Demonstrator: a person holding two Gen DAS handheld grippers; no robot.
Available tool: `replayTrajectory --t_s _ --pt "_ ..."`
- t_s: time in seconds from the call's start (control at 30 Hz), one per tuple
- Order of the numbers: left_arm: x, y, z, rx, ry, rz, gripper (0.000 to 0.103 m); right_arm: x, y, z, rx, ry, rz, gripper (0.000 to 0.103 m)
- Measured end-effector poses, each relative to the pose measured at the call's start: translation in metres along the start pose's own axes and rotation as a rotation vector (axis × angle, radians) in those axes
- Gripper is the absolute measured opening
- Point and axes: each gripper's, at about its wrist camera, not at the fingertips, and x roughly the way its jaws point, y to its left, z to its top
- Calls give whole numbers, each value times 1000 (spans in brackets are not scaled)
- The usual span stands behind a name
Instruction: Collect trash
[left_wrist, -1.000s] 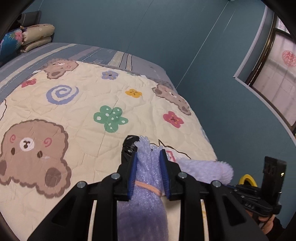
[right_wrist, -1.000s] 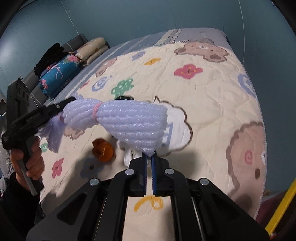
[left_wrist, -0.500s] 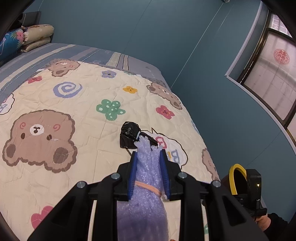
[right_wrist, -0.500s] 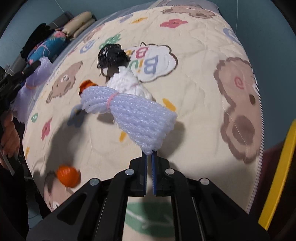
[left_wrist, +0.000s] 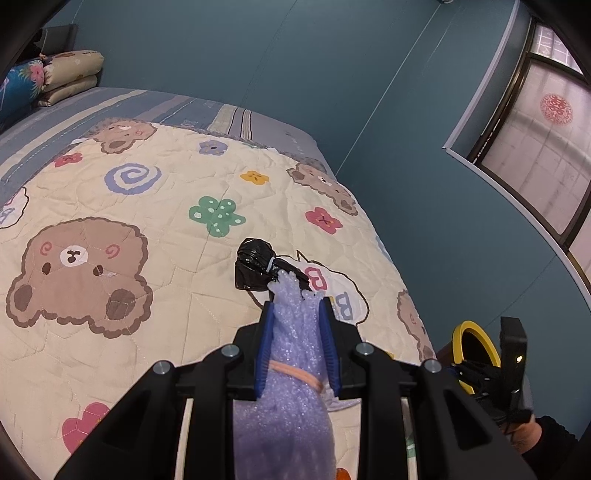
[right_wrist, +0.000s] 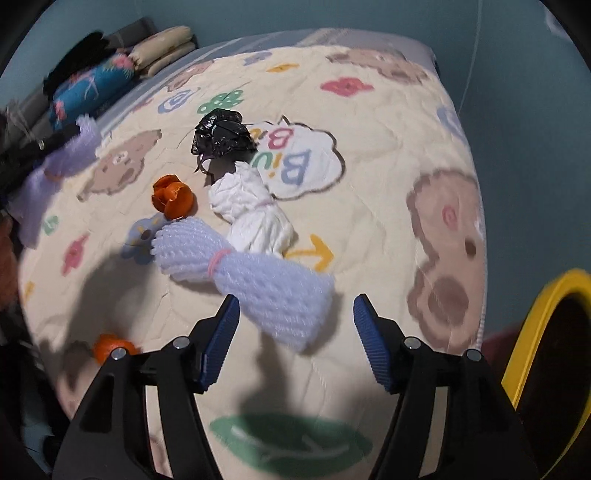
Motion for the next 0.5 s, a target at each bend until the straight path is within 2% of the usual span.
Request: replayTrajectory --t_s 0.03,0.1,0.17,0.27,0.5 --pt "0 1 0 -5 1 -1 23 3 4 2 -23 -8 -24 61" --pt "-2 1 -1 -6 1 1 23 12 15 4 -91 -22 -77 38" --pt "-4 2 -2 2 0 10 23 15 24 3 -138 -25 -110 23" --pt "-8 5 -2 7 -3 21 23 4 31 0 -183 -64 -122 18" --pt "-12 -3 -1 21 -10 25 23 -52 7 2 -51 -144 -19 17"
